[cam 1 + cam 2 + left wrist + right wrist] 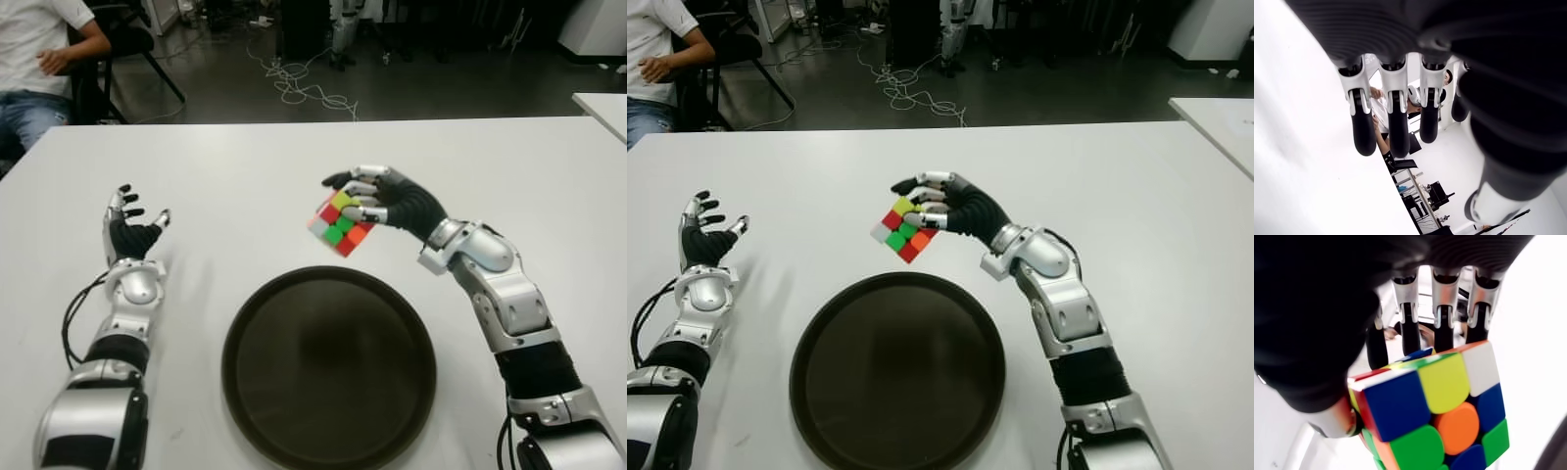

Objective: Pick up the Rubik's Cube and put it in the plate

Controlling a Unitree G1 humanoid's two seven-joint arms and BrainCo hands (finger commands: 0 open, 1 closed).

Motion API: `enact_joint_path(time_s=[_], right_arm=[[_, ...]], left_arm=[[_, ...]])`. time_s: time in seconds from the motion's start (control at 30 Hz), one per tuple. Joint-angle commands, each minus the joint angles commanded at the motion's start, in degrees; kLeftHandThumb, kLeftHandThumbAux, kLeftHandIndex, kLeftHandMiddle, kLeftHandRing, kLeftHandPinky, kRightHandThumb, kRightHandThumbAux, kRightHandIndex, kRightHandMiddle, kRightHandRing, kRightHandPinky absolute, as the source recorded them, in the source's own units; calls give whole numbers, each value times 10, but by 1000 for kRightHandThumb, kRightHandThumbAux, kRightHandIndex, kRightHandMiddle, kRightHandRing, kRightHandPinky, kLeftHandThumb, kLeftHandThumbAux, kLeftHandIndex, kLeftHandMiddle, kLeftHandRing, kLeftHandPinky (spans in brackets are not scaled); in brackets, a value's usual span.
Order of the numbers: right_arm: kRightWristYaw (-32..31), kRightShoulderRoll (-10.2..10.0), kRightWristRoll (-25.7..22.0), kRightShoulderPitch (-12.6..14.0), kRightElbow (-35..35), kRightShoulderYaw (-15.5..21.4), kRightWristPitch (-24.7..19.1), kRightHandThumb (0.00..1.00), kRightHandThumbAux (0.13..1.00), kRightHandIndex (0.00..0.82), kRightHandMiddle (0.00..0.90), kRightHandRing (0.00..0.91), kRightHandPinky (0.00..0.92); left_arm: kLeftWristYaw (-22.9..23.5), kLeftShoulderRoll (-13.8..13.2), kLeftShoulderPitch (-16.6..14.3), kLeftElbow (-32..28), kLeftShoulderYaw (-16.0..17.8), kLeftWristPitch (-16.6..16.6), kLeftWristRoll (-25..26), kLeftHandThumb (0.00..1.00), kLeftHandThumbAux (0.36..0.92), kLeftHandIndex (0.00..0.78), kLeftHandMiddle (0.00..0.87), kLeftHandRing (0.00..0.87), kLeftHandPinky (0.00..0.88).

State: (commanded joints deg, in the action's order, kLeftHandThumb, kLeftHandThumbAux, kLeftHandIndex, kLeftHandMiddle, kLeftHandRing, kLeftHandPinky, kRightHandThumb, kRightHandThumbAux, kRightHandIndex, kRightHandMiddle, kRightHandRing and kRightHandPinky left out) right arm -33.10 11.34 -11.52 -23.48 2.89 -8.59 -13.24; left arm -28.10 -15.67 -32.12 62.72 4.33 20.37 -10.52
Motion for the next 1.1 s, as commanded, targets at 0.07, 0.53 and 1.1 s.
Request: enact_joint_path(time_s=[0.07, 0.53, 1.1], right_arm=[[-24, 18, 8, -7, 2, -13, -4, 416, 777, 698, 821, 827, 817], [-184, 97, 51, -51, 43, -75, 73, 136, 830, 737, 820, 828, 804], [-291, 115, 57, -76, 92, -91, 147, 4, 852, 767, 825, 834, 807]], left_arm=[[-1, 0, 0, 0, -1, 0, -1, 112, 773, 144, 208, 245, 320], [8, 2, 2, -2, 3, 4, 6, 115, 762, 133, 215, 272, 367], [6, 3, 2, -3, 4, 3, 8, 112, 780, 134, 229, 295, 401]])
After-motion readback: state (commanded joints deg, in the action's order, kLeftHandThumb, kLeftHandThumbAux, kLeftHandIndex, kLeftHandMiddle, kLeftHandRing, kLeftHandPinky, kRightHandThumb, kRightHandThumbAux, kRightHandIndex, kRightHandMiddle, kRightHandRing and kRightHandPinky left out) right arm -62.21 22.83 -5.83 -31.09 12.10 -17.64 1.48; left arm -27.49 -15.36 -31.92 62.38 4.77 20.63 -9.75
